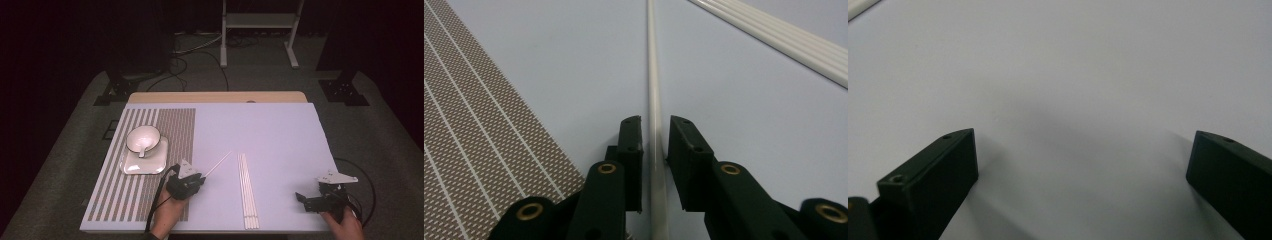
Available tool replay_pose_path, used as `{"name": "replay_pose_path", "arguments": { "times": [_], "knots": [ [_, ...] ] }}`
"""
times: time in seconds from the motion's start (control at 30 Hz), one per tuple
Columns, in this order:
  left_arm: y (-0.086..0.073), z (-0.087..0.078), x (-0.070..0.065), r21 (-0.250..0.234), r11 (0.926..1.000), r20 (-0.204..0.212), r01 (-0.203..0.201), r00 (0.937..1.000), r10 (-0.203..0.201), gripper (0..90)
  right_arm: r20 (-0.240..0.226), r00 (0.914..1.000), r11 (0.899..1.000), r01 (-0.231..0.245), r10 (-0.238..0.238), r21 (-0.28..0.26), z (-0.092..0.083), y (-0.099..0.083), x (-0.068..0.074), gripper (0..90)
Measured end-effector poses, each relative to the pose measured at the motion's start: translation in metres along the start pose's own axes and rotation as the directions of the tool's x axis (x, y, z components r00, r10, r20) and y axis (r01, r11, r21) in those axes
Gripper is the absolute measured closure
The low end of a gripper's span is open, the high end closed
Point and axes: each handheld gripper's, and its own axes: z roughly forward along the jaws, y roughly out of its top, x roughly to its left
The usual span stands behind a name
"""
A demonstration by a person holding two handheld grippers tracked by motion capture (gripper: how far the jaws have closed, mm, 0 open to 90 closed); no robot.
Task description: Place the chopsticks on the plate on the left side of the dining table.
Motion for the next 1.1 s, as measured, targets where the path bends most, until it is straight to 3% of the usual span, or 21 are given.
{"name": "replay_pose_path", "arguments": {
  "times": [0.37, 0.57, 1.1],
  "knots": [
    [-0.0001, 0.0001, 0.0, -0.003, 1.0, -0.007, 0.003, 1.0, -0.003, 84.2, 0.0, 1.0, 1.0, 0.001, -0.001, 0.0, 0.0, 0.0, 0.0, 0.0],
    [-0.0001, 0.0, 0.0033, -0.004, 0.9996, 0.017, 0.026, 0.9995, -0.026, 84.5, 0.0, 1.0, 1.0, 0.0, 0.0, 0.0, 0.0, 0.0, 0.0, 0.0],
    [0.0052, -0.0071, 0.0017, -0.006, 0.9998, 0.042, -0.018, 0.9989, 0.019, 84.7, 0.0, 1.0, 1.0, 0.0, 0.0, 0.0, 0.0, 0.0001, 0.0, 0.0]
  ]
}}
